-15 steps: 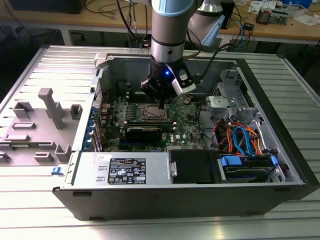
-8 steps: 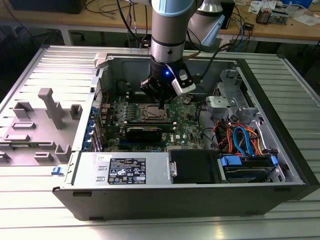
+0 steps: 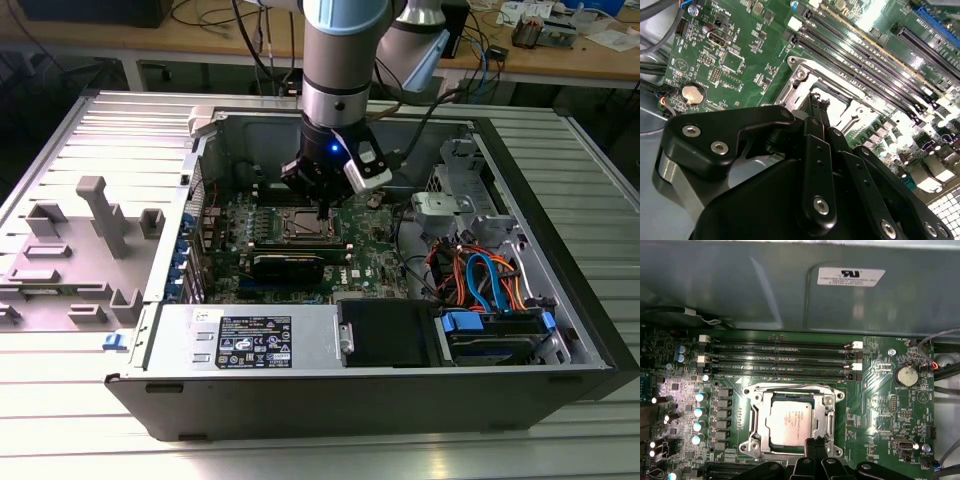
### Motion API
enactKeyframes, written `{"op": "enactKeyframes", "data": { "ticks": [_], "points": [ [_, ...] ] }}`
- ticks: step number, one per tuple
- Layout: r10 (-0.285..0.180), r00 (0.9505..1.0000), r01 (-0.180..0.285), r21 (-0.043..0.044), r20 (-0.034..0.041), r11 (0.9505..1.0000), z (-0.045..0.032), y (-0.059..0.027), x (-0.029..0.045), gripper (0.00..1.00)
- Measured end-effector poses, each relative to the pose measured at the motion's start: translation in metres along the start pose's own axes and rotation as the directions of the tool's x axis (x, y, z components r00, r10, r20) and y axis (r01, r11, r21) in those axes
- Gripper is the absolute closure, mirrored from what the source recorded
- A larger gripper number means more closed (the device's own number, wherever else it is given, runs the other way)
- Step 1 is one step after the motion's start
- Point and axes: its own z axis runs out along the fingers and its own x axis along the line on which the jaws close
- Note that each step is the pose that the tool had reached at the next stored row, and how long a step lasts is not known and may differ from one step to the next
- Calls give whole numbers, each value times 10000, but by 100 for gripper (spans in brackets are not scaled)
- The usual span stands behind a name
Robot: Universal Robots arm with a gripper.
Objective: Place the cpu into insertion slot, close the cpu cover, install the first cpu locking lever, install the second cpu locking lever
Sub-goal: 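Install the second cpu locking lever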
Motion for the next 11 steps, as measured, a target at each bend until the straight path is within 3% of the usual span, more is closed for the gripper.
{"op": "enactKeyframes", "data": {
  "ticks": [3, 5, 7, 11],
  "points": [
    [-5, 10000, 5, -18, 1, 10000, -5, -19, 42, 89],
    [-5, 10000, 5, -18, 0, 10000, -14, -16, 117, 89],
    [-7, 10000, 7, -20, 2, 10000, -14, -25, 127, 89],
    [-4, 10000, 4, -18, 0, 10000, -23, -136, 134, 89]
  ]
}}
